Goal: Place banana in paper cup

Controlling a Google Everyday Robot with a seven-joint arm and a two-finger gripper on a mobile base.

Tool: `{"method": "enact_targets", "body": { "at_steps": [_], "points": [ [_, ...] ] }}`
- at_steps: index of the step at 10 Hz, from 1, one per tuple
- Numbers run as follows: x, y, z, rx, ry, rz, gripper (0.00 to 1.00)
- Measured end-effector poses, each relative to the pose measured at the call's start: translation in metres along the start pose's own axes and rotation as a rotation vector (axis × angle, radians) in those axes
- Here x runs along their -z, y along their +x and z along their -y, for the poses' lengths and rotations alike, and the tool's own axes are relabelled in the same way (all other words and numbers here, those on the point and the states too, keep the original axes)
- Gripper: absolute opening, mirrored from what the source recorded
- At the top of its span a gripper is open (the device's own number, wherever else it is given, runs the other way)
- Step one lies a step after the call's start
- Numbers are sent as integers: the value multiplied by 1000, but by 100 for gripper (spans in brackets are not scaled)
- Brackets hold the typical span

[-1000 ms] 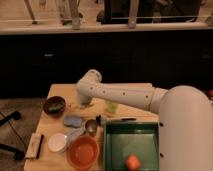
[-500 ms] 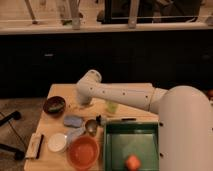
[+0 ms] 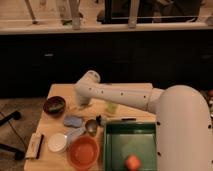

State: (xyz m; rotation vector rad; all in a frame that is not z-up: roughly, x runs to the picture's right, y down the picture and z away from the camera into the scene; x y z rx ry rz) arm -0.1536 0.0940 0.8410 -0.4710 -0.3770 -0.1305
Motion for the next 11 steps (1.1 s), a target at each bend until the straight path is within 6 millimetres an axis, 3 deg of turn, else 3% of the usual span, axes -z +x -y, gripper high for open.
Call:
{"method": "enact_targets", "body": {
  "at_steps": [2, 4, 5, 11],
  "points": [
    [2, -5, -1, 23, -8, -4, 27],
    [12, -28, -19, 80, -20, -1, 5],
    [16, -34, -24, 96, -22, 2, 1],
    [50, -86, -71, 243, -25, 98, 0]
  ]
}}
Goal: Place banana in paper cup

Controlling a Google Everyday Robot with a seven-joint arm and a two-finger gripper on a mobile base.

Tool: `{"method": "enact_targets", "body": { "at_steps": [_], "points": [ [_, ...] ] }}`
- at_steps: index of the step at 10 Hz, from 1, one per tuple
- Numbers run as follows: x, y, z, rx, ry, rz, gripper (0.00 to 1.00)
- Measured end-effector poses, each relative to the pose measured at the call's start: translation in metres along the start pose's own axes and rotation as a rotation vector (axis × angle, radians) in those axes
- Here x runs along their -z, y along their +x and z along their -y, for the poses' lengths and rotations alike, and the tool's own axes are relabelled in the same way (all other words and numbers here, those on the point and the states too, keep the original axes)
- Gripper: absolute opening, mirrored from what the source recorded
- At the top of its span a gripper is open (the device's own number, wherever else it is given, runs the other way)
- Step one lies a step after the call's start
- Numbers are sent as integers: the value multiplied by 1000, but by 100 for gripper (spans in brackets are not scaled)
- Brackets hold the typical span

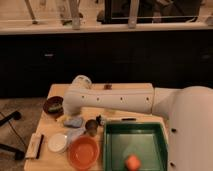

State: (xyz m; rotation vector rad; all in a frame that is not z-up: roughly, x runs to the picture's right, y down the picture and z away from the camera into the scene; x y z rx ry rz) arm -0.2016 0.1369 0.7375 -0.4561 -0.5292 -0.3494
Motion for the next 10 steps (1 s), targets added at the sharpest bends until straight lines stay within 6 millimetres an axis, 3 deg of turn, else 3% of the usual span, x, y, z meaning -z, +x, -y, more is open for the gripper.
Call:
{"method": "enact_targets", "body": {
  "at_steps": [4, 8, 10],
  "points": [
    [10, -41, -22, 87, -26, 77, 0],
    [5, -83, -43, 163, -104, 151, 0],
    [2, -95, -50, 189, -133, 182, 0]
  ]
}}
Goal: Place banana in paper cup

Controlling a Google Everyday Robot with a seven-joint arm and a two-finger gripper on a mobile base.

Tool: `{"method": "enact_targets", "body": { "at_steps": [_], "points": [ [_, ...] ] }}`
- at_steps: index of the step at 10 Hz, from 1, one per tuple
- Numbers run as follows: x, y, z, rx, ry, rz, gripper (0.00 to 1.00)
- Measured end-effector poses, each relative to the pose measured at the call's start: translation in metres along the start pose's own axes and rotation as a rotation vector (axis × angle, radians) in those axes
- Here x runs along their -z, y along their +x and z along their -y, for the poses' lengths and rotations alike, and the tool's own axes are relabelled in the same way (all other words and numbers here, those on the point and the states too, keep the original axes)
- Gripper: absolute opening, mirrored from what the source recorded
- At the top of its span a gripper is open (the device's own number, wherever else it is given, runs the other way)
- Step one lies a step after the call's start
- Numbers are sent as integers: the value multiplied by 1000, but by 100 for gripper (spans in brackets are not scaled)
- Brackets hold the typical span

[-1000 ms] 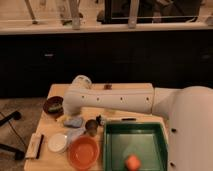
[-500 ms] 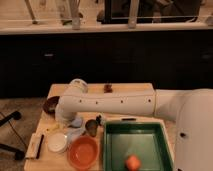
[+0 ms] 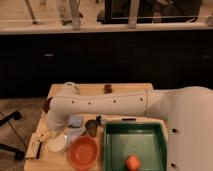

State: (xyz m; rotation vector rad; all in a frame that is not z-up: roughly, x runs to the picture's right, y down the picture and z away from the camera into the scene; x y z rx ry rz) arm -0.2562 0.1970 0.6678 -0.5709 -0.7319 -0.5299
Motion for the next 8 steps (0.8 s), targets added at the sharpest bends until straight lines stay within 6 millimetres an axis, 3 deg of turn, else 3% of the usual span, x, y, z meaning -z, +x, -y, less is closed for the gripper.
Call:
{"method": "enact_targets", "body": {
  "at_steps": [8],
  "points": [
    [-8, 4, -21, 221, -125, 28, 0]
  ]
}}
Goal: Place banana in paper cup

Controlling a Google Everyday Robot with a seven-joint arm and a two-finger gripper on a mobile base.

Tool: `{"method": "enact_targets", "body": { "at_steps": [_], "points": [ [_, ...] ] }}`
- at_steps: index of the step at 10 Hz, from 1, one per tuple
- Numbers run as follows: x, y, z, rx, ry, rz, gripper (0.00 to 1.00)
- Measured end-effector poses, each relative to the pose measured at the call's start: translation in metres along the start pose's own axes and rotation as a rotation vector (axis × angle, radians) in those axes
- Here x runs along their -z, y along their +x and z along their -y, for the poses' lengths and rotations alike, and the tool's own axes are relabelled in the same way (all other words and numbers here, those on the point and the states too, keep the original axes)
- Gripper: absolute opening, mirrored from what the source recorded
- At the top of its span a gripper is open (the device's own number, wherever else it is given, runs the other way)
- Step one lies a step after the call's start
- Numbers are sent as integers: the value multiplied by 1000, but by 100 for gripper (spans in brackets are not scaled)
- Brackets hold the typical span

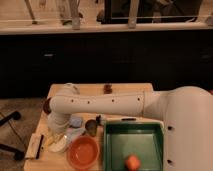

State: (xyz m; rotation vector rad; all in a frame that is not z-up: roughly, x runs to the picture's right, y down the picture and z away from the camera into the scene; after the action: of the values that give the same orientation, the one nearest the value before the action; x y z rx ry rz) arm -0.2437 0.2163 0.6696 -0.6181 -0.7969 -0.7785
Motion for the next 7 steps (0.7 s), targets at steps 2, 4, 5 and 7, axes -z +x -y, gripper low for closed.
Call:
{"method": "enact_targets", "body": {
  "at_steps": [2, 4, 5, 7],
  "points": [
    [-3, -2, -3, 62, -46, 20, 0],
    [-6, -2, -5, 111, -76, 39, 0],
    [-7, -1, -6, 132, -83, 50, 0],
    [-12, 0, -7, 155, -91, 63, 0]
  ]
}}
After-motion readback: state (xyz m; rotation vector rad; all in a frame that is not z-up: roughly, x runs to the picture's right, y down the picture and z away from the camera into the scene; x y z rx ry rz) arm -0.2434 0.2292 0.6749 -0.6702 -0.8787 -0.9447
